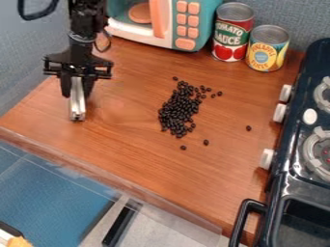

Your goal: Sweep into pile

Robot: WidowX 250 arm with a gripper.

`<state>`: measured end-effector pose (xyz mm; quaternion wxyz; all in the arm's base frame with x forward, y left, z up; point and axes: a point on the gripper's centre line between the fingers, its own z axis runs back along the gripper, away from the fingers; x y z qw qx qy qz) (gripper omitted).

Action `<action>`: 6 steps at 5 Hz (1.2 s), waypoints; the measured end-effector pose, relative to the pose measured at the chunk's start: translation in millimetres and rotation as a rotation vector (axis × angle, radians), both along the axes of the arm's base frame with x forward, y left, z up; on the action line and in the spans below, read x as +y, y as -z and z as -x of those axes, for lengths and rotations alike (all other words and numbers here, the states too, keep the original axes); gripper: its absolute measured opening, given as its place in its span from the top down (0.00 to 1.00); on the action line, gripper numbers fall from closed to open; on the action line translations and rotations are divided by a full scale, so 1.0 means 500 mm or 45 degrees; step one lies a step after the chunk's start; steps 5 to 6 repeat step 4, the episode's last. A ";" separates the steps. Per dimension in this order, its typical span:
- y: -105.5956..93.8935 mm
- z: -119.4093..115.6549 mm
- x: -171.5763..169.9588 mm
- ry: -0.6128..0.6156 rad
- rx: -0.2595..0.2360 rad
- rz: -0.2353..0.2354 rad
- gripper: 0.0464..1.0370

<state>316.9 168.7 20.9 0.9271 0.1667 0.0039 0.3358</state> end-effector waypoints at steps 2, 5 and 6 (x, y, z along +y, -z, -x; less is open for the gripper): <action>-0.056 0.014 -0.037 0.318 0.152 0.150 0.31; -0.272 0.044 -0.019 0.493 -0.131 0.282 0.03; -0.272 0.044 -0.019 0.493 -0.131 0.282 0.03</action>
